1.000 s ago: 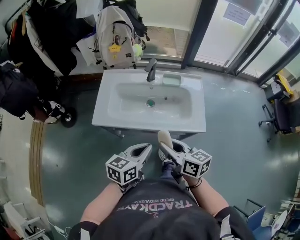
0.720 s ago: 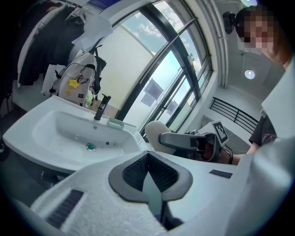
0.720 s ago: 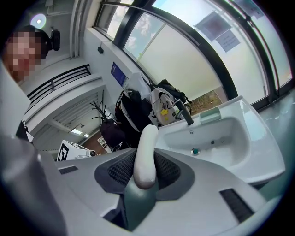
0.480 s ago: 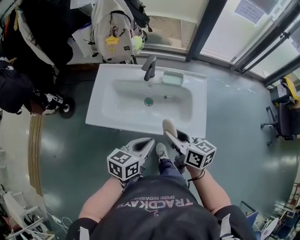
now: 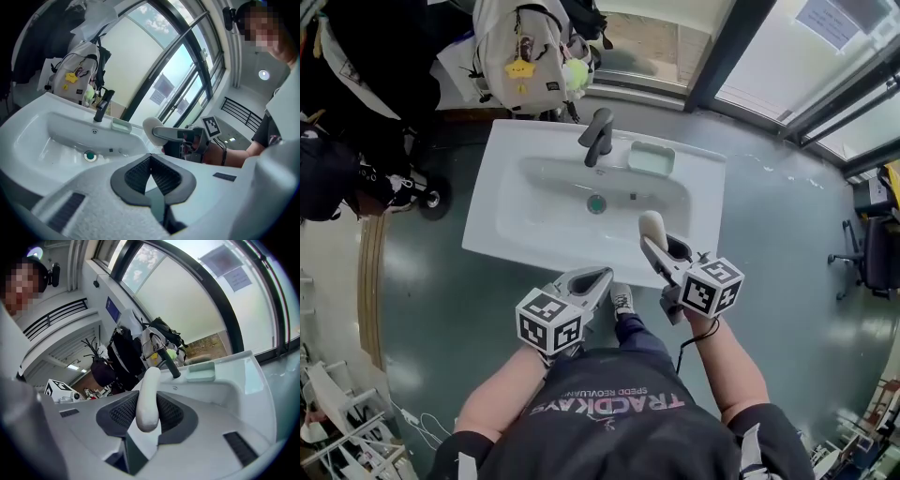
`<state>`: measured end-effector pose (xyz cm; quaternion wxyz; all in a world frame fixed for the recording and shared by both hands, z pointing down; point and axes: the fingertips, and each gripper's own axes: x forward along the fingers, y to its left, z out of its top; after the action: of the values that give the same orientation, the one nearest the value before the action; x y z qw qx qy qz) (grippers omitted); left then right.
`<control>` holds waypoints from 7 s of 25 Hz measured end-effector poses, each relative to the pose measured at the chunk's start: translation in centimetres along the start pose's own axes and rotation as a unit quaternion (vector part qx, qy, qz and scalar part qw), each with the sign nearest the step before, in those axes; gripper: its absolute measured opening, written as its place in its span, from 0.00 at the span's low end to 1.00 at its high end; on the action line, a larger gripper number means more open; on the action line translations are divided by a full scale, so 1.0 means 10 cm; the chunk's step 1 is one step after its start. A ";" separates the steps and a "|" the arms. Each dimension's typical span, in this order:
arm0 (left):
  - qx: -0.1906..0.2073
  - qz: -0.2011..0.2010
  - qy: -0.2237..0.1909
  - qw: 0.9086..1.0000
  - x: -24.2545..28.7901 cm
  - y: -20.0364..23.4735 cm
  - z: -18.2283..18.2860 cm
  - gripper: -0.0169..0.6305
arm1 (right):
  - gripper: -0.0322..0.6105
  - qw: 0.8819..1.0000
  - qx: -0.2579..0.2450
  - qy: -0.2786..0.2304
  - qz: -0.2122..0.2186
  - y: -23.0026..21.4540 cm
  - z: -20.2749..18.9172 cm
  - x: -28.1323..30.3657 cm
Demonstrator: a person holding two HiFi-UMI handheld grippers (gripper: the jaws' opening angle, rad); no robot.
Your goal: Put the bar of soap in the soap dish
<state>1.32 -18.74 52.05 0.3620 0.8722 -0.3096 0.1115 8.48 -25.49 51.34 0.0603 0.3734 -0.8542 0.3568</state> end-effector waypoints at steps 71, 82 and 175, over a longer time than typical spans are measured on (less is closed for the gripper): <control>-0.058 0.073 -0.024 0.995 0.64 0.37 0.26 0.04 | 0.26 0.696 -0.618 0.354 -0.092 -1.89 0.34 1.52; -0.054 0.071 -0.029 0.996 0.53 0.27 0.21 0.04 | 0.27 0.716 -0.600 0.345 -0.091 -1.75 0.33 1.34; 0.054 -0.076 0.031 0.995 -2.12 -0.61 -1.58 0.04 | 0.07 0.994 -0.066 0.034 -0.085 2.65 -2.45 -0.83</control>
<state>-11.00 5.38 50.98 0.3307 0.9078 -0.2246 0.1269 -7.70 7.88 51.42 0.1434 0.4278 -0.8383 0.3059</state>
